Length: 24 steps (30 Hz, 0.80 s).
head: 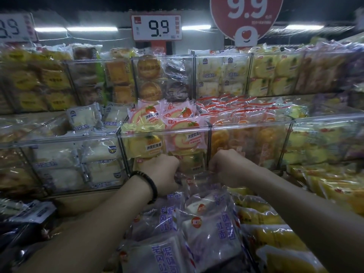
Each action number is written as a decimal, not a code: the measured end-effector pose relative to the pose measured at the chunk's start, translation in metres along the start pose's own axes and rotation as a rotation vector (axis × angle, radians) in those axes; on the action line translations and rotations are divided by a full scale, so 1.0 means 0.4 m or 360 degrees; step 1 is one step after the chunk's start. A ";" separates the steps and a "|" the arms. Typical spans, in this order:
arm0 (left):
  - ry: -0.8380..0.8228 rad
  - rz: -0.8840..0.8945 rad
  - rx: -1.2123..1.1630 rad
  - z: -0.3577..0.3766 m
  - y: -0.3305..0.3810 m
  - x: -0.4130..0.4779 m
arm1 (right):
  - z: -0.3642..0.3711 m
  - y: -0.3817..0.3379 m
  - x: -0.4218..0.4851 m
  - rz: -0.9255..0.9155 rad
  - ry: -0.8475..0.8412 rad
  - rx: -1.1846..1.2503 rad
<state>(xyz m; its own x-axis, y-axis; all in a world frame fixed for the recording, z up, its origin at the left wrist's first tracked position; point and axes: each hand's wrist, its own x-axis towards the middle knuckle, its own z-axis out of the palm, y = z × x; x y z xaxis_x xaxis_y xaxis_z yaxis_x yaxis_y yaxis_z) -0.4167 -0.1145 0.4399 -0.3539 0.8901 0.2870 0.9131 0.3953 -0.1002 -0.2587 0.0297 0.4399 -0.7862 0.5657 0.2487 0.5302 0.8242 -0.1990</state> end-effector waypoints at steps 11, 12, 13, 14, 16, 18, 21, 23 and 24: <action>-0.0050 -0.0116 -0.0045 0.021 0.009 0.014 | 0.017 0.004 -0.005 0.0252 0.0041 0.0244; -0.0068 -0.0085 -0.0111 0.011 0.001 0.012 | 0.013 0.000 -0.007 0.0245 0.0041 0.0235; -0.0067 -0.0059 -0.0185 -0.001 -0.009 0.005 | 0.009 -0.005 -0.008 0.0220 0.0050 0.0214; -0.0053 -0.0045 -0.0257 -0.015 -0.019 -0.005 | 0.005 -0.008 -0.010 0.0163 0.0080 0.0184; 0.0081 -0.0008 -0.0339 -0.045 -0.040 -0.033 | -0.013 -0.016 -0.023 -0.0073 0.0154 0.0152; 0.0247 0.0070 -0.0395 -0.072 -0.052 -0.070 | -0.041 -0.026 -0.046 -0.0363 0.0114 0.0199; 0.0078 0.0158 -0.0467 -0.096 -0.065 -0.128 | -0.063 -0.047 -0.078 -0.0594 -0.0158 0.0216; -0.0119 0.0188 -0.0374 -0.099 -0.077 -0.159 | -0.059 -0.062 -0.091 -0.0655 -0.0372 0.0165; -0.0174 0.0208 -0.0315 -0.096 -0.082 -0.171 | -0.056 -0.068 -0.095 -0.0668 -0.0453 0.0140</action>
<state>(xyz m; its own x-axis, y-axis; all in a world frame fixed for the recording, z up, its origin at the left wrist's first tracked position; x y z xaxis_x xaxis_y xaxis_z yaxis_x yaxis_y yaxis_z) -0.4145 -0.1968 0.4604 -0.2403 0.9542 0.1782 0.9706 0.2328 0.0617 -0.2360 -0.0138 0.4572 -0.9873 0.1476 0.0589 0.1315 0.9667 -0.2195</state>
